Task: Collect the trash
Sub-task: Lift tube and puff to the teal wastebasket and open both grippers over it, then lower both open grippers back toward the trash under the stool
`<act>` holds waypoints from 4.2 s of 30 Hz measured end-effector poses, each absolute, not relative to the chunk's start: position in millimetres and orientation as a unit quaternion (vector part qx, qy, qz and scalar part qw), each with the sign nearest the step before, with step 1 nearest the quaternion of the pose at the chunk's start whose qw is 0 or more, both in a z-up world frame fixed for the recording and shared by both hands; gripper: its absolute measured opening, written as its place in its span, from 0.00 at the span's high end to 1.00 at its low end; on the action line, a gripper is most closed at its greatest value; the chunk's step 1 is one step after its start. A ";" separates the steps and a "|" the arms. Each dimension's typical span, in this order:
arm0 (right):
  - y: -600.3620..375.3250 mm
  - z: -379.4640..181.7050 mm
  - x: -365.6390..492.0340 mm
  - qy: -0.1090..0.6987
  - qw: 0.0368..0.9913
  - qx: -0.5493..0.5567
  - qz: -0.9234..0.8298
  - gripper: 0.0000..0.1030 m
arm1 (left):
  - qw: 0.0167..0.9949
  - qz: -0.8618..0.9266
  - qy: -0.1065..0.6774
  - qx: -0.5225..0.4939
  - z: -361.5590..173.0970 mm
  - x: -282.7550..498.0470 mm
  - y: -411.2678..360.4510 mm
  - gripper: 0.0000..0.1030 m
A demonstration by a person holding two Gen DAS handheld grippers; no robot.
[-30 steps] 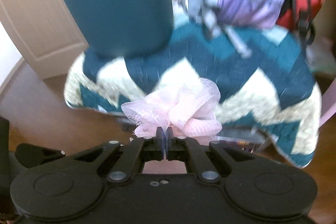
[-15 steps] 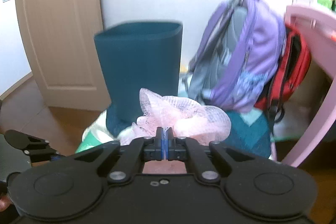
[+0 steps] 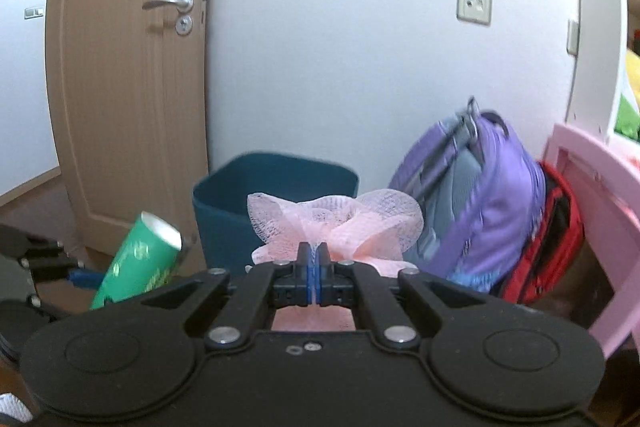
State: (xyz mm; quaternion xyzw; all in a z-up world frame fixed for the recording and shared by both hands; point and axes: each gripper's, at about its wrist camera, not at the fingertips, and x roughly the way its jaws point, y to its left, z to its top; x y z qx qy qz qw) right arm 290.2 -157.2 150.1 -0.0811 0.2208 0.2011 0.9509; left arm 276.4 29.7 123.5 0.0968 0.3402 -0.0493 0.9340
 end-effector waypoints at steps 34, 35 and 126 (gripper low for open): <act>-43.6 94.3 473.9 0.284 0.925 -0.082 0.237 1.00 | 0.923 -0.002 0.383 0.034 107.5 517.2 71.3 0.53; -42.5 89.1 474.4 0.291 0.923 -0.088 0.238 0.99 | 0.921 -0.003 0.387 0.039 103.7 518.8 69.2 0.53; -281.8 -302.5 355.2 0.609 0.790 0.056 -0.031 0.03 | 0.789 -0.256 0.505 0.240 -300.0 322.2 -105.1 0.04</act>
